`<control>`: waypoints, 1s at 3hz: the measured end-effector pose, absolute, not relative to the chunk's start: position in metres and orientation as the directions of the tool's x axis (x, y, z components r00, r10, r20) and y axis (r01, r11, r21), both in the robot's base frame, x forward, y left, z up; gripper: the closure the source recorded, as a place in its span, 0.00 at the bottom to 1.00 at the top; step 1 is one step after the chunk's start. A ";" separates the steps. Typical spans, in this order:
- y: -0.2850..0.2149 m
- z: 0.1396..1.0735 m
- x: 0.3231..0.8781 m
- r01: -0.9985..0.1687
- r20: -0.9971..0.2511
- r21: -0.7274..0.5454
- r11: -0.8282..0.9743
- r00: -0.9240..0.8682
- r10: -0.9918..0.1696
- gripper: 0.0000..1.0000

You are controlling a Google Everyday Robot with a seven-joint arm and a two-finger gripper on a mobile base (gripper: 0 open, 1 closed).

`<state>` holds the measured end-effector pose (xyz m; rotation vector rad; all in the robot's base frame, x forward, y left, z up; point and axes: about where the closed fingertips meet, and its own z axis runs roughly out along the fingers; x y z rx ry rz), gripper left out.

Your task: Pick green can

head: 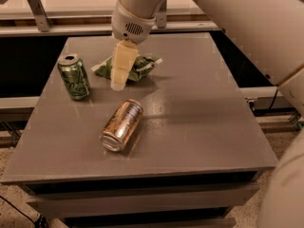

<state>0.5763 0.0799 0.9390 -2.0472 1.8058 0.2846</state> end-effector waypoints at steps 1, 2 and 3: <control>0.122 0.931 0.594 -0.991 -0.480 -0.105 -0.083 0.124 -0.869 0.00; 0.154 0.928 0.594 -0.992 -0.565 -0.079 -0.098 0.126 -0.815 0.00; 0.187 0.926 0.587 -0.987 -0.648 -0.102 -0.126 0.162 -0.744 0.13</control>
Offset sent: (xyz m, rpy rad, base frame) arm 0.0144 0.1265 -0.0049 0.3739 0.1179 0.0744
